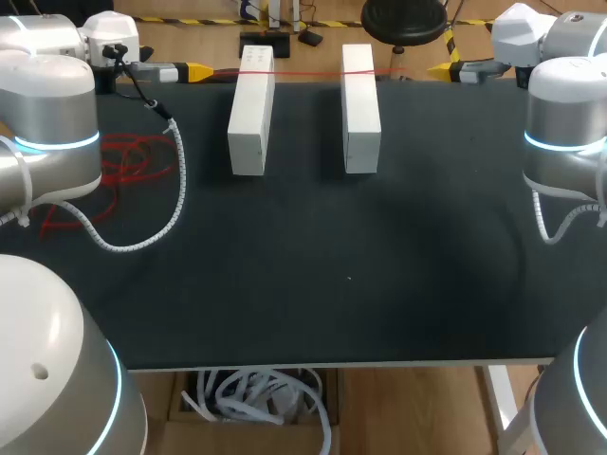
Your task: Grab the tape and strap the tape.
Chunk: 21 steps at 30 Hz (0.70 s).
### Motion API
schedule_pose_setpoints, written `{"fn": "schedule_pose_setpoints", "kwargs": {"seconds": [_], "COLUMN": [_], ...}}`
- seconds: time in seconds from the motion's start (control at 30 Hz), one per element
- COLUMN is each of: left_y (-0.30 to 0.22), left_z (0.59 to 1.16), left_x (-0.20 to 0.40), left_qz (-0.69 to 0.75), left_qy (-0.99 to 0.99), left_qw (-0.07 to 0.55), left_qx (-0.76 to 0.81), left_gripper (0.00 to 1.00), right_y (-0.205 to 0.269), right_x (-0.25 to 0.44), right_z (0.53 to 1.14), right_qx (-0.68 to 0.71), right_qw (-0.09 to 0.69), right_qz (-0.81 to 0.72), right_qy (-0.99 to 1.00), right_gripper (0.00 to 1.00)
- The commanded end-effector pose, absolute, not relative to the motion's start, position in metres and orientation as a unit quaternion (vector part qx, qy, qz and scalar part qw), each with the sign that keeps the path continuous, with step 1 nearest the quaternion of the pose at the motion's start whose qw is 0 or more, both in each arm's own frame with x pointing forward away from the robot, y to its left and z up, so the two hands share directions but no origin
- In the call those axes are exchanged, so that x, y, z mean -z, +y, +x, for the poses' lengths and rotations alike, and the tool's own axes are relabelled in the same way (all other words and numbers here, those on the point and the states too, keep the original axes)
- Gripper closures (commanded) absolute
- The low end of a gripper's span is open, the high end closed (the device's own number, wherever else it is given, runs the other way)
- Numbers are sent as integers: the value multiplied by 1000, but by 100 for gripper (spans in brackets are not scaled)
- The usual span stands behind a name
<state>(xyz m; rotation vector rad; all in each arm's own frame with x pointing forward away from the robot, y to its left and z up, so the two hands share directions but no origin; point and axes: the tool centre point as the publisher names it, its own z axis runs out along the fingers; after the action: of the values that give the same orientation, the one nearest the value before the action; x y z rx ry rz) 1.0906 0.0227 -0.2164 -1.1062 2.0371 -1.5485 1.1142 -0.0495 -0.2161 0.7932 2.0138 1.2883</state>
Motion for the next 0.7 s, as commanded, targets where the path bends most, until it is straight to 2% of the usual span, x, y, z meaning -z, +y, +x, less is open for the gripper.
{"fn": "schedule_pose_setpoints", "kwargs": {"seconds": [0.03, 0.53, 0.7], "left_y": [22, 22, 58], "left_z": [1090, 1090, 1097], "left_x": [218, 218, 225], "left_qz": [-390, -390, -350], "left_qy": [718, 718, 741], "left_qw": [178, 178, 155], "left_qx": [549, 549, 552], "left_gripper": [0, 0, 0], "right_y": [-50, -50, -50], "right_x": [216, 216, 216], "right_z": [1114, 1114, 1114], "right_qx": [-487, -487, -487], "right_qw": [306, 306, 306], "right_qz": [300, 300, 300], "right_qy": [761, 761, 761], "right_gripper": [0, 0, 0]}}
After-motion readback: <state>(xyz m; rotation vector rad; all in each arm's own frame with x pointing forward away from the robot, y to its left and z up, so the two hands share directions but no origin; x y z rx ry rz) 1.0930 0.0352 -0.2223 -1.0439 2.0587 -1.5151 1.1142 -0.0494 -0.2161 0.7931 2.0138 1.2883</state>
